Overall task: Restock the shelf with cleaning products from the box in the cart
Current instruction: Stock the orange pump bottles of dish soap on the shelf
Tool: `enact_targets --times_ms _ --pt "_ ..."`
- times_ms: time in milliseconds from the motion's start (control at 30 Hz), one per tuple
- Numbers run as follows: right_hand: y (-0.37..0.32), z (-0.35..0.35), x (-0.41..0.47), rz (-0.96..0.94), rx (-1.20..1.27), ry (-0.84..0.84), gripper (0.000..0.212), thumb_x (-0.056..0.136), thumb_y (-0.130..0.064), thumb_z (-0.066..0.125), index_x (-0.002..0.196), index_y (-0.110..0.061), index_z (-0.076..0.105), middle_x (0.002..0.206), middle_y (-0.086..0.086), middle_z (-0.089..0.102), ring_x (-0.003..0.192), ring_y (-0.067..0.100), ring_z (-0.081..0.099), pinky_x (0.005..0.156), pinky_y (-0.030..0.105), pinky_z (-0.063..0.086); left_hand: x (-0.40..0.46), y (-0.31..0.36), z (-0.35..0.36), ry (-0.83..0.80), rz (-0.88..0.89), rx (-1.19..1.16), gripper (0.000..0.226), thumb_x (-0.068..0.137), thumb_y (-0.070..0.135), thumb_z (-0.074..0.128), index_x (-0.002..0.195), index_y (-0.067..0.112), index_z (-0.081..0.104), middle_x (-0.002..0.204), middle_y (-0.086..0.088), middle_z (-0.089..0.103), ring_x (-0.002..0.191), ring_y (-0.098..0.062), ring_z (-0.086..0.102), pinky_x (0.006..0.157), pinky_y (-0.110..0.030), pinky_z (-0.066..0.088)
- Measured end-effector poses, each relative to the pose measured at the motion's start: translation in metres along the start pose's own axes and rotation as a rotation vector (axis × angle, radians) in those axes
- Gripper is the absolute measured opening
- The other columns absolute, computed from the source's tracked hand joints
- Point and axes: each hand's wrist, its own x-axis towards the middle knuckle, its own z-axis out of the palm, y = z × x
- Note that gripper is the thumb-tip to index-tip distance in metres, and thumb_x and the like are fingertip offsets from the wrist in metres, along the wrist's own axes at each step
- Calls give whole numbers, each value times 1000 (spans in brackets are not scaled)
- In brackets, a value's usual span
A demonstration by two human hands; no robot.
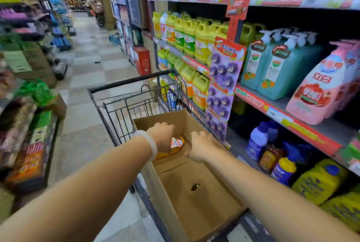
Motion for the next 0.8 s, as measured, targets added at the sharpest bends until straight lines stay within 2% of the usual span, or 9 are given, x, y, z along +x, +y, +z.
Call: enact_targets --times_ms 167,300,533,633,733,800 --pt "12 24 61 77 43 -54 65 87 -38 61 139 -12 31 145 12 27 136 34 25 108 43 32 62 -16 19 -67 -15 -7 71 84 30 67 143 12 33 139 -11 43 126 -28 44 103 -38 44" --pt "20 50 106 192 110 -163 71 89 -37 60 144 -10 25 150 13 21 139 35 23 111 45 32 109 -35 37 -146 -2 -23 68 86 30 65 143 13 33 138 -10 45 125 -27 45 103 -35 42" --pt "14 108 199 367 394 -281 73 88 -33 62 146 -9 25 150 11 31 139 28 32 113 37 31 219 -86 86 -361 23 -39 67 80 35 68 138 17 40 132 -8 50 120 -26 52 100 -36 46" --pt "-2 141 249 527 534 -296 79 83 -35 67 145 -9 26 150 12 33 137 27 36 111 37 35 275 -110 113 -476 70 -11 64 78 40 70 133 18 45 128 -5 54 117 -25 54 98 -35 47" --pt "-13 159 283 612 566 -306 72 89 -38 60 145 -8 26 147 11 37 135 27 39 110 32 35 318 -124 135 -562 81 1 63 77 42 71 129 17 46 126 -4 57 115 -25 56 94 -33 47" --pt "-17 171 303 634 611 -313 67 93 -39 53 146 -9 24 150 11 35 137 26 36 109 30 32 341 -127 151 -596 110 30 62 81 39 69 132 14 44 129 -6 54 118 -25 54 97 -34 46"
